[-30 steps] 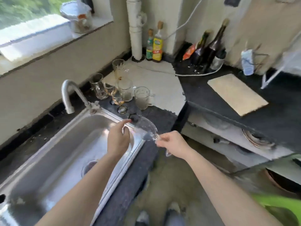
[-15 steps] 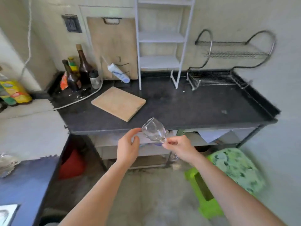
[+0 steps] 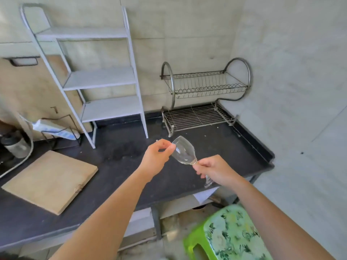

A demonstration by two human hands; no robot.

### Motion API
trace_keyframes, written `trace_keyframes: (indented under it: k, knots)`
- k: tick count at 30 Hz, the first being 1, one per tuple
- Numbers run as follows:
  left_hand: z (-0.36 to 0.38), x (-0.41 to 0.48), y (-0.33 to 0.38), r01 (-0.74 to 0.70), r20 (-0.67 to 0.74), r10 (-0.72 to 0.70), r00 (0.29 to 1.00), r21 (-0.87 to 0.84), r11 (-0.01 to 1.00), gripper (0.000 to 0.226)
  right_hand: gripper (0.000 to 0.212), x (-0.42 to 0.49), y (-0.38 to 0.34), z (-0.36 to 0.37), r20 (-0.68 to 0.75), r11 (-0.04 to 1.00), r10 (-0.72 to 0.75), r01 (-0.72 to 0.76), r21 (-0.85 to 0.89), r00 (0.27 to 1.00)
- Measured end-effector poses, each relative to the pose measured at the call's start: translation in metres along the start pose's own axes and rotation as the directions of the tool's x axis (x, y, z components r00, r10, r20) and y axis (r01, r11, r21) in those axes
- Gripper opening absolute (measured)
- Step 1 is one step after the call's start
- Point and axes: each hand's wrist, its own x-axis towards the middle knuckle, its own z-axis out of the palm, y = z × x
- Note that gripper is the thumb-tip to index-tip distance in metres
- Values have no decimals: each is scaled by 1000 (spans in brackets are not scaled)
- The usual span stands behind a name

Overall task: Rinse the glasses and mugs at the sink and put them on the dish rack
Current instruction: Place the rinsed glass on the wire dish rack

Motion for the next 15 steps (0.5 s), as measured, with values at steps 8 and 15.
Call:
trace_keyframes:
  k: [8, 15]
  knots:
    - [23, 152, -12, 203, 13, -213, 977, -371, 906, 14, 21, 130, 14, -79, -164, 788, 180, -43, 614, 970]
    - [53, 227, -41, 217, -32, -259, 965, -449, 867, 16, 36, 210, 59, -75, -118, 366, 339, -15, 931, 933]
